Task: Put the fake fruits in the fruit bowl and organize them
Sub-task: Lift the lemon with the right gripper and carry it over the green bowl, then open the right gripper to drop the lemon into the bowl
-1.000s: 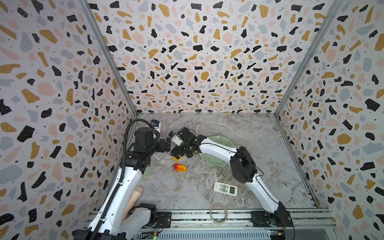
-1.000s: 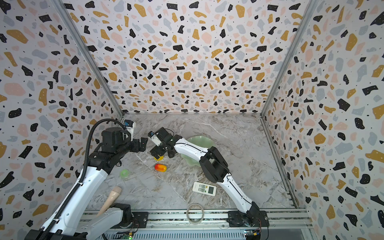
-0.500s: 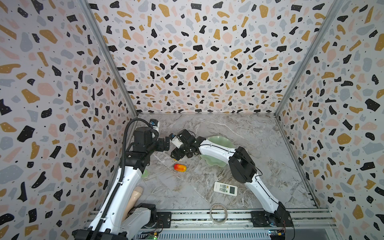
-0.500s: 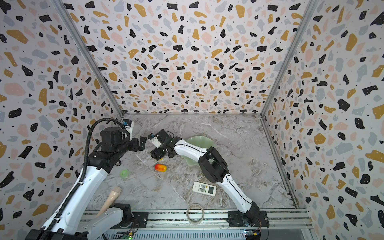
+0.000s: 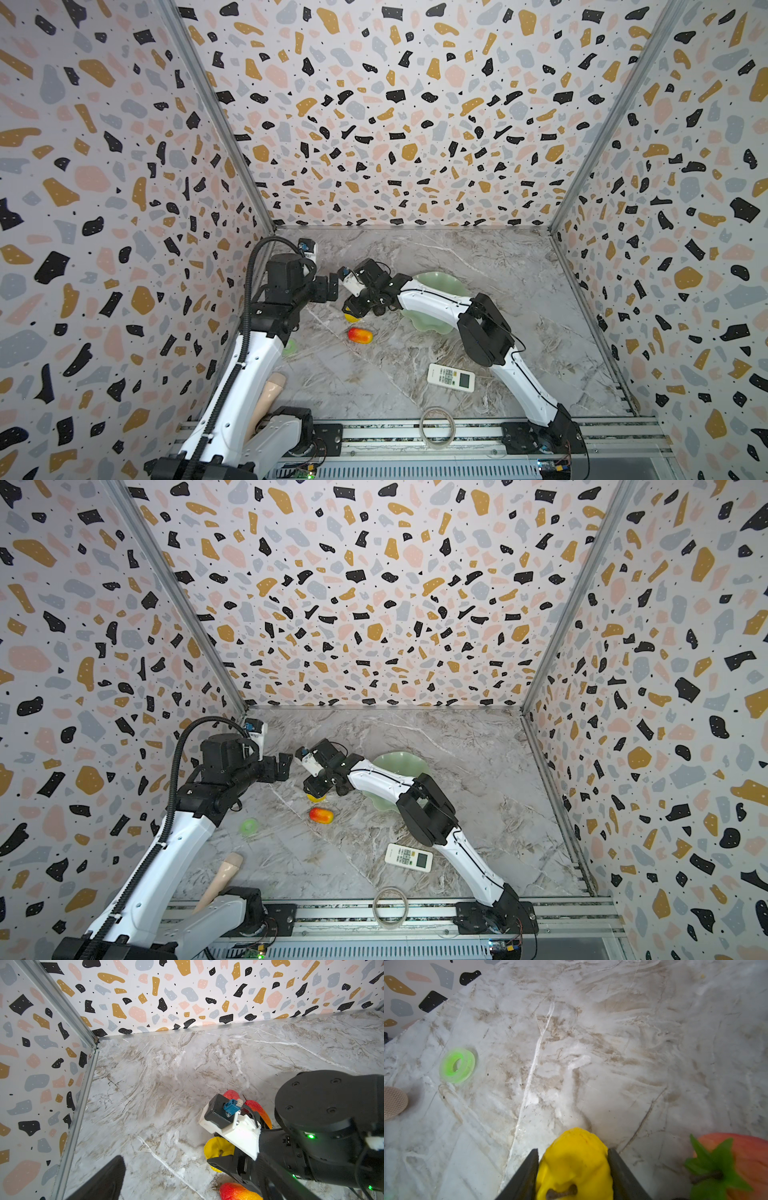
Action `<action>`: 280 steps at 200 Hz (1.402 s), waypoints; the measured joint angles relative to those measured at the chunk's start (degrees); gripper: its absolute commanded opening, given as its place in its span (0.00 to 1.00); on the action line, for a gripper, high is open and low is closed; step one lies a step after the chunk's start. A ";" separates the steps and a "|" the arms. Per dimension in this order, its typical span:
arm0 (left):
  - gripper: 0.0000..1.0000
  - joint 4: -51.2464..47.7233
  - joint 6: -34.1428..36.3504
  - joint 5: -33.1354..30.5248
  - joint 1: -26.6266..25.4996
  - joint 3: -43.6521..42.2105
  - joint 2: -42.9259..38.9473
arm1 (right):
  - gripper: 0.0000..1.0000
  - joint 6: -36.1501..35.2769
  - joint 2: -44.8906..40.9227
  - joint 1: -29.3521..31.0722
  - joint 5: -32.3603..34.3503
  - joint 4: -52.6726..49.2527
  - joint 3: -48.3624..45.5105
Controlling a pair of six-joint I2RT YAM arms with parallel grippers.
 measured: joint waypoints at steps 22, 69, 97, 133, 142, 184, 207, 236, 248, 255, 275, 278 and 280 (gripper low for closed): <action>1.00 0.00 0.00 0.04 0.00 -0.02 0.20 | 0.39 -0.31 -2.95 -0.26 0.02 -0.04 -2.80; 1.00 0.02 0.00 0.17 0.07 -0.02 0.74 | 0.35 -0.63 -17.51 -2.60 0.90 2.97 -13.05; 1.00 0.02 0.00 0.39 0.07 -0.02 1.38 | 0.35 -0.61 -28.17 -7.32 3.15 6.34 -21.88; 1.00 0.04 0.00 1.07 0.26 -0.02 1.88 | 0.34 -0.42 -37.27 -14.91 7.08 8.98 -34.49; 1.00 0.07 0.02 1.11 0.26 -0.02 1.92 | 0.34 -0.35 -38.40 -16.72 8.20 9.31 -37.53; 1.00 0.57 0.02 1.62 0.31 -0.02 2.32 | 0.33 0.09 -38.91 -20.44 11.43 9.70 -46.42; 1.00 0.81 0.11 2.03 0.33 -0.02 2.36 | 0.32 0.44 -37.83 -20.81 12.17 11.13 -47.04; 1.00 0.83 0.15 2.34 0.33 -0.02 2.36 | 0.33 0.72 -35.01 -20.83 13.25 14.03 -47.04; 1.00 0.83 0.15 2.45 0.33 -0.02 2.36 | 0.33 0.90 -33.70 -20.83 13.57 14.71 -47.04; 1.00 0.83 0.17 2.51 0.33 -0.02 2.36 | 0.33 0.98 -33.03 -20.83 13.73 15.06 -47.04; 1.00 0.83 0.15 2.56 0.33 -0.02 2.36 | 0.35 1.38 -31.61 -20.83 14.12 15.89 -47.04; 1.00 0.83 0.15 2.56 0.33 -0.02 2.36 | 0.35 1.44 -31.41 -20.83 14.14 16.02 -47.04; 0.99 0.83 0.17 2.56 0.33 -0.02 2.36 | 0.36 1.53 -31.30 -20.83 14.14 16.09 -47.04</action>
